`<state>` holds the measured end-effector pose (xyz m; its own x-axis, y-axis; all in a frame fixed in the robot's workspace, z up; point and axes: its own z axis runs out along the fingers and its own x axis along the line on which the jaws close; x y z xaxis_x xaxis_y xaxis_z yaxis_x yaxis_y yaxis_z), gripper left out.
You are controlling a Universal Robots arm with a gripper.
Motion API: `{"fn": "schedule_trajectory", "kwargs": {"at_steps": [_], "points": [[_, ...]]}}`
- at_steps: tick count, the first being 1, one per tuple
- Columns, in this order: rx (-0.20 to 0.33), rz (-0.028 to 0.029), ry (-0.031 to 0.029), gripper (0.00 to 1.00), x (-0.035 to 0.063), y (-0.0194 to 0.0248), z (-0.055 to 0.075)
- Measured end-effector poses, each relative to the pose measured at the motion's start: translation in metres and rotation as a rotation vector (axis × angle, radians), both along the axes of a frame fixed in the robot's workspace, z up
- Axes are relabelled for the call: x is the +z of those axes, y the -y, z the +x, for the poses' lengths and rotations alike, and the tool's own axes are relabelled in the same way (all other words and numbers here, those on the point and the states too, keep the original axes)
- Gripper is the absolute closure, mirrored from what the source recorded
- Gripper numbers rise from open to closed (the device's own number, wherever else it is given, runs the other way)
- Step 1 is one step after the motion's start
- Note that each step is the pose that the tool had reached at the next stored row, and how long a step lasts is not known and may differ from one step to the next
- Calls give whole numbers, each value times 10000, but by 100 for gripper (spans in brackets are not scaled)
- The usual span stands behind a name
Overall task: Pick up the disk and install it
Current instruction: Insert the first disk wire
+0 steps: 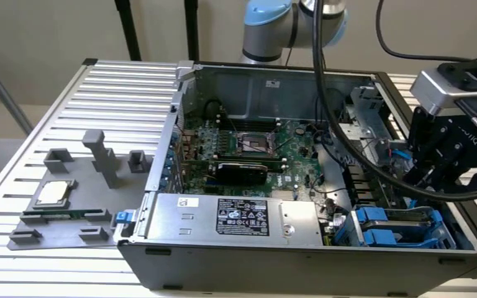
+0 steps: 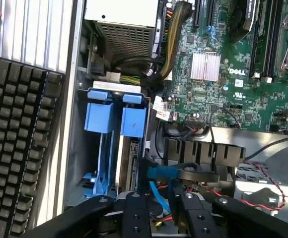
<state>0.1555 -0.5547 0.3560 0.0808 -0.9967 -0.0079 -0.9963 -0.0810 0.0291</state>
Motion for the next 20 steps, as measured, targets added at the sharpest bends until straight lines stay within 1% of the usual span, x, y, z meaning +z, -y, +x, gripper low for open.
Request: {"fn": "schedule_trajectory", "kwargs": {"at_steps": [3,5,7,9,10,12,15,17,20], "points": [[-1,8,-10,0,0,109,-1],[-1,29,-18,0,0,178,-1],[-1,75,-28,0,-1,239,0],[-1,152,-37,0,0,287,8],[-1,219,-39,0,0,299,15],[1,363,-39,0,-1,308,35],[12,531,-39,0,-1,317,68],[22,614,-39,0,-2,324,94],[45,684,-40,0,-10,332,132]]}}
